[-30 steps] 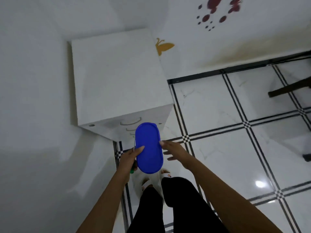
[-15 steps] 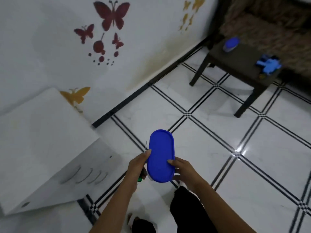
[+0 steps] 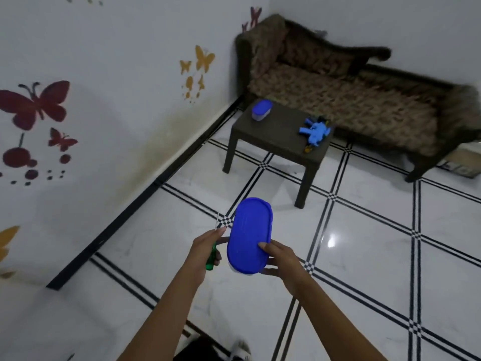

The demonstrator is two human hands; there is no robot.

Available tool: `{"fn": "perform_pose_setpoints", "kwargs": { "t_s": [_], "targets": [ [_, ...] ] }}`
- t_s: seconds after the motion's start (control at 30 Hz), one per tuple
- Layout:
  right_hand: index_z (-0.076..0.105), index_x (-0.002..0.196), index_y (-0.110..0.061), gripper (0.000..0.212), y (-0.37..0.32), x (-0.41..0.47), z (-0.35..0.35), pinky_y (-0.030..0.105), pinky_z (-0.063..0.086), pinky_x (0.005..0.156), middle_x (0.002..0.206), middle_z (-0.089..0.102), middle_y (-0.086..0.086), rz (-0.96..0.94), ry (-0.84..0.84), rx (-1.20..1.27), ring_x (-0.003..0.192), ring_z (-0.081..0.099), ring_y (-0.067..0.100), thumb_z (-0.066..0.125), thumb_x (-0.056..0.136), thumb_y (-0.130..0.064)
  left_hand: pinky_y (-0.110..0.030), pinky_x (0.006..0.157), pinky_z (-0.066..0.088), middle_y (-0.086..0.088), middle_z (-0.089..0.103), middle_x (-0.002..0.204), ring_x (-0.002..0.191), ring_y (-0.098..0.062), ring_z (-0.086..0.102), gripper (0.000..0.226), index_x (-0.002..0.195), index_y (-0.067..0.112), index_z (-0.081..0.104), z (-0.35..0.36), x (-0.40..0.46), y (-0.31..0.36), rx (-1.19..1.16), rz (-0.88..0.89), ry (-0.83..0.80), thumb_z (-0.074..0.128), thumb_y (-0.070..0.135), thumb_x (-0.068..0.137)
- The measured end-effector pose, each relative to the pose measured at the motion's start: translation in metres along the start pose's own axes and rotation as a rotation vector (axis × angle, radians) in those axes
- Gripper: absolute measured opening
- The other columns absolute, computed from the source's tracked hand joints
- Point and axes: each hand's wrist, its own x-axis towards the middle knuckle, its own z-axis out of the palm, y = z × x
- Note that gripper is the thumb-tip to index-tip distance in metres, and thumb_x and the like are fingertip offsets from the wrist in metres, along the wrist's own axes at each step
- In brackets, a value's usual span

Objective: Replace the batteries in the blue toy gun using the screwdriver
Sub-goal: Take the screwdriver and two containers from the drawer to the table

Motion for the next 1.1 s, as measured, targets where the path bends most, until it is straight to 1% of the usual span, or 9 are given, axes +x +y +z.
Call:
{"fn": "perform_pose_setpoints", "kwargs": {
  "t_s": [0.13, 0.27, 0.4, 0.53, 0.63, 0.83, 0.93, 1.03, 1.1],
  "targets": [
    [0.064, 0.112, -0.016, 0.027, -0.033, 0.037, -0.04, 0.037, 0.057, 0.08, 0.105, 0.069, 0.007, -0.024, 0.065, 0.054, 0.088, 0.066, 0.023, 0.062, 0.087, -0.027, -0.022, 0.046, 0.036, -0.007, 0.071, 0.1, 0.044, -0.011, 0.044, 0.027, 0.101, 0.009, 0.066, 0.044, 0.052, 0.034, 0.05, -0.001, -0.066, 0.057, 0.032, 0.09],
    [0.065, 0.111, -0.013, 0.027, -0.073, 0.085, -0.073, 0.036, 0.055, 0.077, 0.099, 0.069, 0.008, -0.03, 0.109, 0.135, 0.083, 0.065, 0.023, 0.062, 0.087, -0.026, -0.021, 0.044, 0.038, -0.008, 0.071, 0.091, 0.047, -0.013, 0.043, 0.029, 0.109, 0.007, 0.064, 0.08, 0.115, 0.067, 0.011, -0.026, -0.074, 0.056, 0.028, 0.092],
    [0.063, 0.112, -0.012, 0.029, -0.13, 0.159, -0.105, 0.035, 0.055, 0.076, 0.105, 0.067, 0.01, -0.053, 0.124, 0.134, 0.086, 0.065, 0.024, 0.062, 0.087, -0.027, -0.021, 0.045, 0.039, -0.012, 0.071, 0.1, 0.045, -0.012, 0.044, 0.03, 0.113, 0.007, 0.062, 0.117, 0.195, 0.12, 0.029, -0.014, -0.108, 0.055, 0.028, 0.092],
    [0.064, 0.109, -0.011, 0.027, -0.194, 0.232, -0.127, 0.032, 0.057, 0.073, 0.102, 0.066, 0.01, -0.015, 0.143, 0.145, 0.087, 0.065, 0.023, 0.062, 0.087, -0.028, -0.019, 0.042, 0.037, -0.01, 0.07, 0.096, 0.048, -0.014, 0.042, 0.029, 0.112, 0.008, 0.062, 0.149, 0.268, 0.187, 0.096, -0.019, -0.087, 0.055, 0.027, 0.092],
    [0.064, 0.11, -0.01, 0.029, -0.238, 0.281, -0.143, 0.03, 0.056, 0.071, 0.1, 0.067, 0.009, -0.02, 0.146, 0.122, 0.086, 0.065, 0.021, 0.062, 0.087, -0.028, -0.023, 0.046, 0.039, -0.008, 0.071, 0.096, 0.05, -0.014, 0.044, 0.029, 0.113, 0.011, 0.061, 0.169, 0.324, 0.236, 0.147, 0.012, -0.092, 0.055, 0.029, 0.091],
    [0.064, 0.111, -0.014, 0.028, -0.303, 0.367, -0.186, 0.033, 0.057, 0.074, 0.106, 0.068, 0.01, -0.003, 0.176, 0.148, 0.089, 0.066, 0.024, 0.062, 0.087, -0.029, -0.023, 0.048, 0.038, -0.008, 0.07, 0.1, 0.055, -0.012, 0.047, 0.024, 0.108, 0.014, 0.057, 0.219, 0.417, 0.297, 0.121, 0.0, -0.142, 0.056, 0.031, 0.091],
    [0.064, 0.107, -0.017, 0.023, -0.335, 0.422, -0.21, 0.037, 0.055, 0.082, 0.103, 0.069, 0.009, 0.028, 0.173, 0.133, 0.091, 0.066, 0.025, 0.062, 0.087, -0.028, -0.023, 0.048, 0.037, -0.006, 0.07, 0.094, 0.055, -0.012, 0.047, 0.019, 0.104, 0.016, 0.06, 0.247, 0.47, 0.328, 0.108, -0.008, -0.168, 0.054, 0.03, 0.092],
    [0.063, 0.108, -0.017, 0.024, -0.364, 0.479, -0.237, 0.038, 0.054, 0.084, 0.099, 0.069, 0.007, 0.084, 0.148, 0.144, 0.088, 0.066, 0.024, 0.064, 0.086, -0.028, -0.022, 0.046, 0.037, -0.008, 0.07, 0.09, 0.049, -0.011, 0.047, 0.016, 0.101, 0.015, 0.062, 0.27, 0.524, 0.355, 0.069, -0.017, -0.134, 0.053, 0.025, 0.093],
    [0.063, 0.111, -0.018, 0.028, -0.384, 0.513, -0.253, 0.037, 0.054, 0.081, 0.097, 0.07, 0.006, 0.121, 0.133, 0.132, 0.084, 0.065, 0.022, 0.066, 0.085, -0.026, -0.02, 0.042, 0.038, -0.012, 0.068, 0.089, 0.046, -0.01, 0.047, 0.017, 0.106, 0.013, 0.06, 0.282, 0.555, 0.367, 0.027, -0.057, -0.078, 0.052, 0.021, 0.093]
  ]
}}
